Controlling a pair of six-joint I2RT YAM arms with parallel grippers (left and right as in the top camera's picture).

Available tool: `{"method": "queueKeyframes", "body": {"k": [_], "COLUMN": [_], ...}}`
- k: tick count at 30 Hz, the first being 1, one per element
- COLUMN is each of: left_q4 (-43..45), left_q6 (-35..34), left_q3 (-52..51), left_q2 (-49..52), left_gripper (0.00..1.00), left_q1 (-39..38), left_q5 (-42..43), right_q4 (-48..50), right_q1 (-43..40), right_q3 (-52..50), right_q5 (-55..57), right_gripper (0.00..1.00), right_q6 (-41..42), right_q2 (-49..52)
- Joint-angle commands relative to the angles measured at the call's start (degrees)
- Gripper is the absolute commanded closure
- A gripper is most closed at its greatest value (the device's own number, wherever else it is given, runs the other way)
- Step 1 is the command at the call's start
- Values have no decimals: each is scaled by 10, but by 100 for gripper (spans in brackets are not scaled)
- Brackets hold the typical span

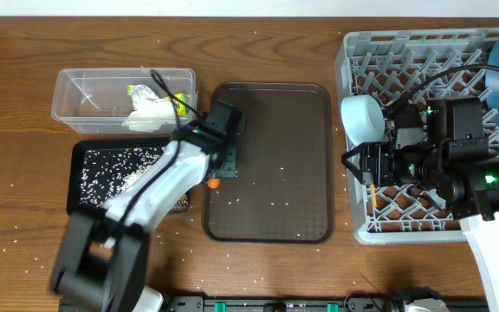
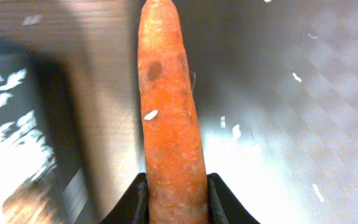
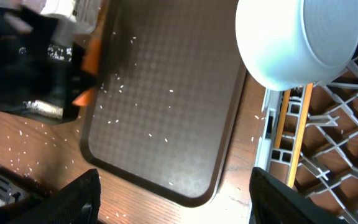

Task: Sort waste into correct bins and load items into the dishwasher rack
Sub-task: 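Grasp the orange carrot on the brown tray with the left gripper, then place the carrot onto the black tray and open the gripper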

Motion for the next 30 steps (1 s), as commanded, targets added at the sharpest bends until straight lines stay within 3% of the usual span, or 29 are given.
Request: {"method": "queueKeyframes", "body": {"k": [1,6,9,14,20,22,24,30], "left_q4": [-54,-167,-174,-84,57,90,115,126], "left_q6": [3,-38,-91,-222,-360,-366,-366,-352], "left_q3": [21,21,9,-44,-134,-145,-147,-146], "left_q2": [-90,-174,-191,-179,-162,-162,-162,-165], "left_gripper": [81,81,79,77,77,69,48,46], "left_q1": [12,69,125,199,232,238,240,240], "left_q5": [-9,-61,-102,-97,-65,-64,-65,-64], "right_q4": [-1,-1,-1,0,-5,-6,-7,-7], "right_q1": [9,9,9,9,9,9,9,9], "right_q3": [1,1,1,1,1,1,1,1], "right_q5": [0,0,0,0,0,0,0,0], "right_gripper": [30,30,30,30,30,30,30,30], "right_q6": [6,6,6,6,6,6,6,6], "right_q2": [-1,-1,-1,-1,-1,-1,-1,-1]}}
